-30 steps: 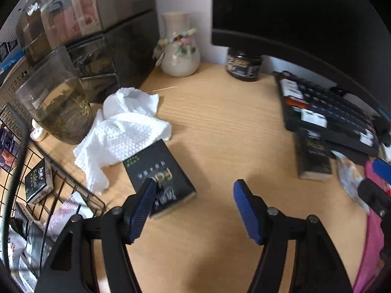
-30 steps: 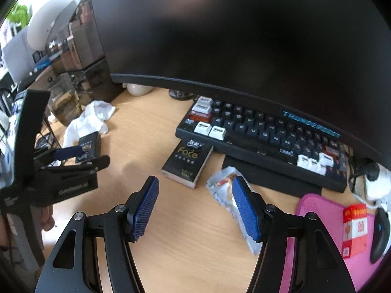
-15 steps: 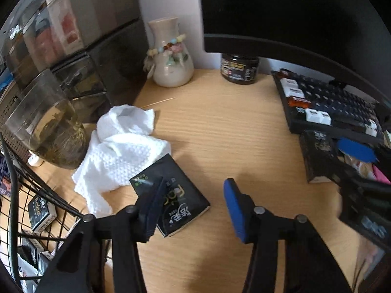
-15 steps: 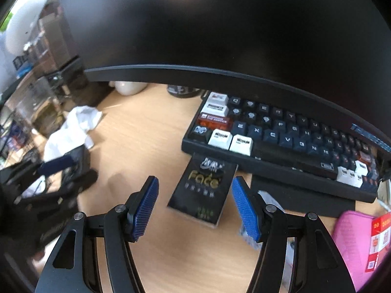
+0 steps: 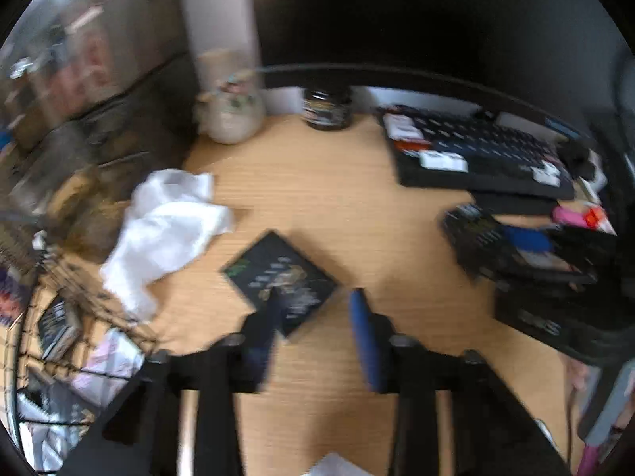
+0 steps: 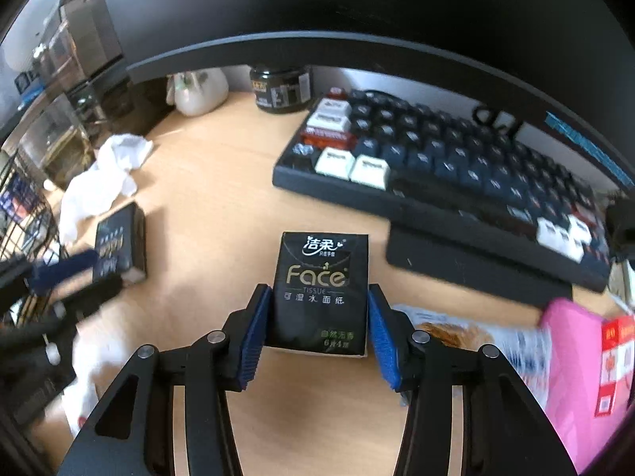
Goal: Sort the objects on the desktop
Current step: 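Grasp a black Face tissue pack with the left tool while the right tool grasps another, then carry both Face tissue packs over the wire basket and open both tools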
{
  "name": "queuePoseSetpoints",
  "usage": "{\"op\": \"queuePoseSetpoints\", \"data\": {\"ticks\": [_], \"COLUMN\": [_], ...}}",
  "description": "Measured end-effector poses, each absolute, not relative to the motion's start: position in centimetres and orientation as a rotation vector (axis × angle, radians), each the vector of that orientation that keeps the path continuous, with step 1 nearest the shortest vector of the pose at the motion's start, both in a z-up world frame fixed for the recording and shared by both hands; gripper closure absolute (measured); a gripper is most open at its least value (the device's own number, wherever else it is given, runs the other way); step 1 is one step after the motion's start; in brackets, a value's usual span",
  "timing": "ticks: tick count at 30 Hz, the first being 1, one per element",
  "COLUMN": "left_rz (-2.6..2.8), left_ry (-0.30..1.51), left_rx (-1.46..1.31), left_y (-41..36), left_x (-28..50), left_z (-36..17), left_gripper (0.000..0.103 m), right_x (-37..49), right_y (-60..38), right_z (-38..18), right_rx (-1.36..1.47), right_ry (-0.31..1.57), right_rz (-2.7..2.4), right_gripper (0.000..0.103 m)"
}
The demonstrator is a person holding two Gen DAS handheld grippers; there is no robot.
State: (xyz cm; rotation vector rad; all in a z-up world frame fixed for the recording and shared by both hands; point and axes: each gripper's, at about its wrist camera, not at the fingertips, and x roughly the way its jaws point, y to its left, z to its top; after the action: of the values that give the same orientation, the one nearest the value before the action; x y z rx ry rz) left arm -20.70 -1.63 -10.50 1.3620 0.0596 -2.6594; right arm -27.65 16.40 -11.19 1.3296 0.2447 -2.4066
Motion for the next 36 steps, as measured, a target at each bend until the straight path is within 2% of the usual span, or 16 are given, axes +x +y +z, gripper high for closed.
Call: {"op": "queuePoseSetpoints", "data": {"ticks": [1, 13, 21, 28, 36], "left_rz": [-2.657, -2.528, -2.626, -2.676, -2.772], "left_ry": [0.078, 0.205, 0.124, 0.112, 0.101], "left_rx": [1.348, 1.441, 1.489, 1.455, 1.332], "left_y": [-2.0, -3.6, -1.9, -1.7, -0.8], "left_x": [-20.8, -24.7, -23.7, -21.6, -18.1], "left_z": [-10.6, -13.5, -13.1, -11.6, -7.2], "left_gripper": [0.023, 0.022, 0.043, 0.046, 0.048], "right_x": [-27.4, -27.2, -27.1, -25.9, -23.4], "right_y": [16.6, 17.2, 17.1, 17.5, 17.6], "right_z": [-11.2, -11.2, -11.1, -10.4, -7.4], "right_rx": [1.328, 1.306, 1.305, 1.29, 1.217], "right_ry": [0.245, 0.218, 0.219, 0.231, 0.216], "right_rz": [-2.411, -2.406, -2.398, -2.408, -2.44], "right_gripper": [0.056, 0.056, 0.057, 0.057, 0.057]}}
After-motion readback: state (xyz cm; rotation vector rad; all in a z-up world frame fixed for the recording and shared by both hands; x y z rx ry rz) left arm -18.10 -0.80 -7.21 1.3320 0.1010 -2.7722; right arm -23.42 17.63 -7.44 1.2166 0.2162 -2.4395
